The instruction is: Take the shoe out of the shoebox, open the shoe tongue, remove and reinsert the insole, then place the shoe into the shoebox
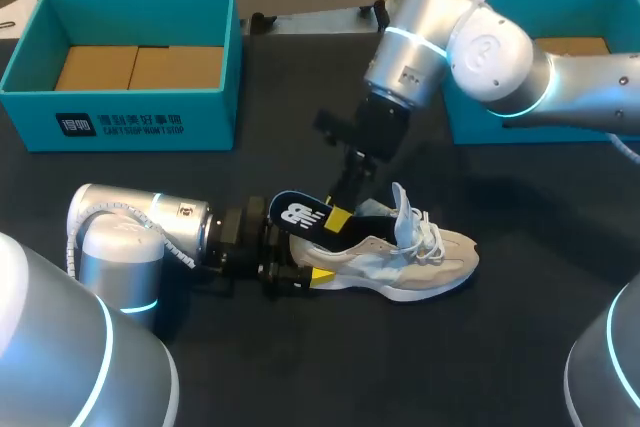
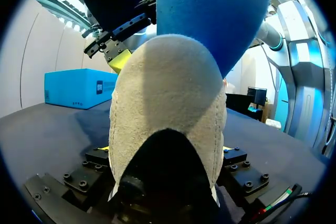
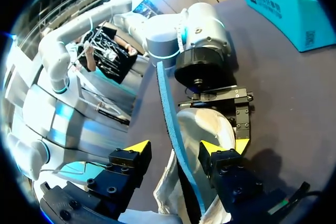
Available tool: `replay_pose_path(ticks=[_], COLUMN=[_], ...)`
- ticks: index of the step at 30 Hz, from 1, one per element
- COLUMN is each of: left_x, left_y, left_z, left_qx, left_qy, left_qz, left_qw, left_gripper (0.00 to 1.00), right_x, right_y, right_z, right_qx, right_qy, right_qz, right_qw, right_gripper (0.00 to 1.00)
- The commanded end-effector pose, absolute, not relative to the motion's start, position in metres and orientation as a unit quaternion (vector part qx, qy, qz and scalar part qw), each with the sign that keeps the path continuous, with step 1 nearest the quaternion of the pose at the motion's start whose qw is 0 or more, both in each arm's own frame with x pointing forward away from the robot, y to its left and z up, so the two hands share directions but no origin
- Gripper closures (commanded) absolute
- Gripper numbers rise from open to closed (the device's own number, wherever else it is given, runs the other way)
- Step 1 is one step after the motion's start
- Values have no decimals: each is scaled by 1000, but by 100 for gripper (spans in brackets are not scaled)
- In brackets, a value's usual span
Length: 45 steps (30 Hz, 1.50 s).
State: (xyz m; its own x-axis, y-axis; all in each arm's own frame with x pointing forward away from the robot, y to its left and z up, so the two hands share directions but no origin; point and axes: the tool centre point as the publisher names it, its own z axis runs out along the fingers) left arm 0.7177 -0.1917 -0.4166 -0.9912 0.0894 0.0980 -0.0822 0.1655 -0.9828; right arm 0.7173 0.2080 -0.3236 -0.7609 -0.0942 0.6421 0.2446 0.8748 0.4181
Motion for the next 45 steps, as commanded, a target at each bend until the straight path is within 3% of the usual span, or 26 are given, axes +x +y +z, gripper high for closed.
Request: replay_pose_path(ticks=[1, 9, 15, 25, 31, 36, 39, 45], left_x=[717, 717, 717, 717, 717, 717, 717, 717], left_y=[-192, -192, -192, -192, -192, -192, -192, -192], left_z=[-417, -417, -417, -417, -417, -417, -417, -417], left_qx=[-2, -2, -2, -2, -2, -2, -2, -2], left_qy=[-761, -761, -761, -761, -761, -761, -761, -761], left_qz=[646, 646, 646, 646, 646, 646, 646, 646], left_qw=[66, 66, 66, 66, 66, 66, 66, 66], left_gripper=[100, 100, 100, 100, 100, 100, 100, 100], right_x=[719, 713, 706, 704, 706, 707, 706, 705], right_y=[212, 212, 210, 211, 217, 219, 222, 222], right_z=[-328, -330, -331, -335, -333, -333, -330, -323], right_qx=[-38, -36, -37, -35, -28, -28, -27, -23], right_qy=[-903, -901, -899, -898, -898, -899, -902, -904], right_qz=[-248, -246, -251, -262, -264, -262, -258, -263], right_qw=[350, 355, 357, 351, 349, 349, 346, 335], right_gripper=[42, 44, 55, 55, 61, 81, 100, 100])
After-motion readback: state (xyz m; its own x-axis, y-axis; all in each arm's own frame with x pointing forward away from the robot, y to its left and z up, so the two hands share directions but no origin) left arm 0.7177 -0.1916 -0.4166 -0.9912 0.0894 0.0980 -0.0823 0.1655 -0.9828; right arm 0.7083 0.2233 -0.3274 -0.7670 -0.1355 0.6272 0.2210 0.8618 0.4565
